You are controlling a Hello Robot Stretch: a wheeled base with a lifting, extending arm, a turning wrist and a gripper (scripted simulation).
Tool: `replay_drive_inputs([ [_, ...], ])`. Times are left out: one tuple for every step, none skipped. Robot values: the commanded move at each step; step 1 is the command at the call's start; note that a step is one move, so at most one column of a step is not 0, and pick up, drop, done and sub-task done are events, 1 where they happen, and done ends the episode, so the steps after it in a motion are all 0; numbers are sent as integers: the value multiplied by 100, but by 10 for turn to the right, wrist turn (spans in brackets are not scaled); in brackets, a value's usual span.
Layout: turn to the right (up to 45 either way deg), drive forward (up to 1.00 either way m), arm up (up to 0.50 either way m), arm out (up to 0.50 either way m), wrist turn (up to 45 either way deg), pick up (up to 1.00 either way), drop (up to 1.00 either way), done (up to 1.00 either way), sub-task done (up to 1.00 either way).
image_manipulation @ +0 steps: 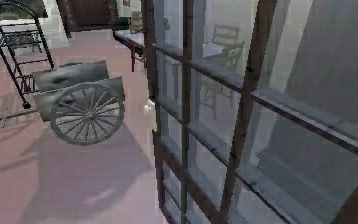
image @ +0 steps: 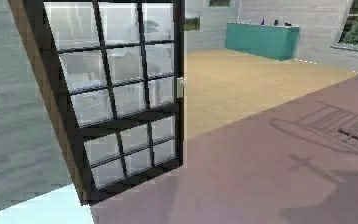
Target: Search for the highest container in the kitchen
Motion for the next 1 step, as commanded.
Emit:
replay_drive_inputs([
  [-240, 0, 0, 0, 0, 0, 0, 0, 0],
])
